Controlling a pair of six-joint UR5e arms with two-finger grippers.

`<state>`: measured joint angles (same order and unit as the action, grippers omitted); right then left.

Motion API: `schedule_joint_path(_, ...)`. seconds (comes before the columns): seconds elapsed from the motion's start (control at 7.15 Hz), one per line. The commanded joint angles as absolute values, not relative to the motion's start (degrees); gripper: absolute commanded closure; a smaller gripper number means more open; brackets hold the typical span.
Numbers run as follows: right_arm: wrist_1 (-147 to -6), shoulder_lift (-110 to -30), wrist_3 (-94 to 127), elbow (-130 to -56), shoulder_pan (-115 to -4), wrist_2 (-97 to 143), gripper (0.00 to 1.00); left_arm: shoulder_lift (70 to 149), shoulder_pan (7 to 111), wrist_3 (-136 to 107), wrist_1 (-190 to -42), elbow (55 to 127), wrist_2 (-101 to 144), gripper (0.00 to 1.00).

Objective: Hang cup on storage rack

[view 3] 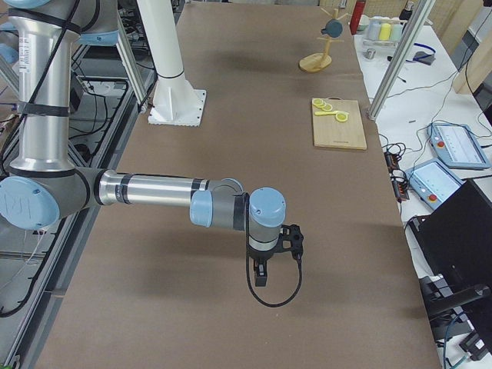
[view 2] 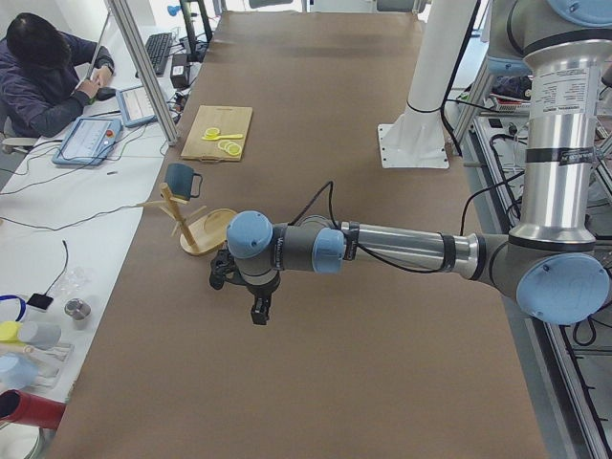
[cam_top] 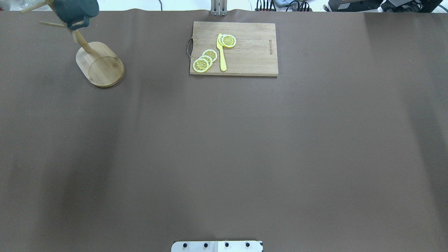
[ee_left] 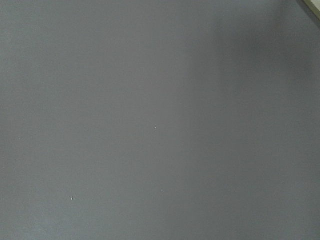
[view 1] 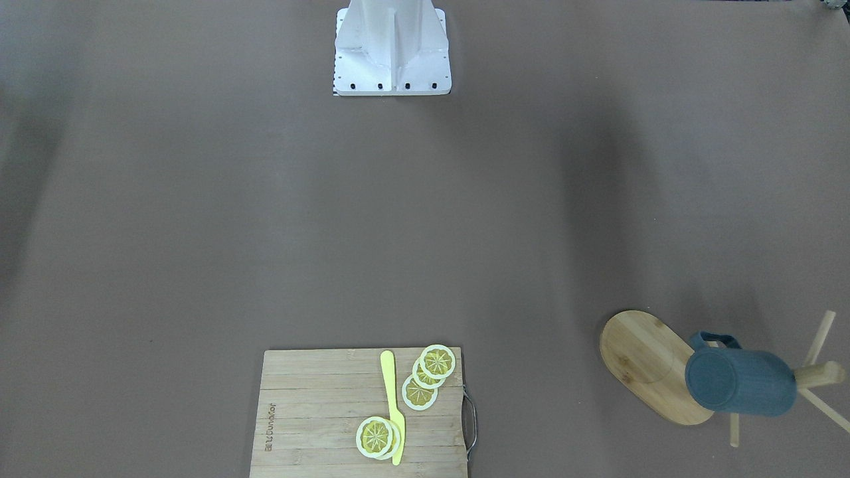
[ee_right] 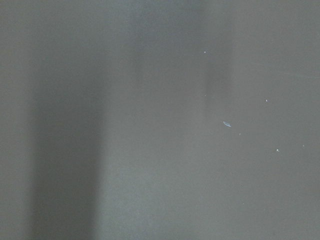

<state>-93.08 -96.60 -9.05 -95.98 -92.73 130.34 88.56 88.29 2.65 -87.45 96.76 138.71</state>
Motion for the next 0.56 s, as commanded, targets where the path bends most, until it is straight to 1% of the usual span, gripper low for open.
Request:
schedule_joint_path(0.0,-93.1,-97.3,-9.1,-96.0,-92.7,131.7,0.0,88.5,88.2,2.6,-87.5,96.9,138.8,0.01)
schedule_joint_path(0.42,-93.1,-98.2,-9.3,-96.4,-92.7,132.4,0.0,88.5,88.2,2.6,-87.5,96.9,138.8,0.01)
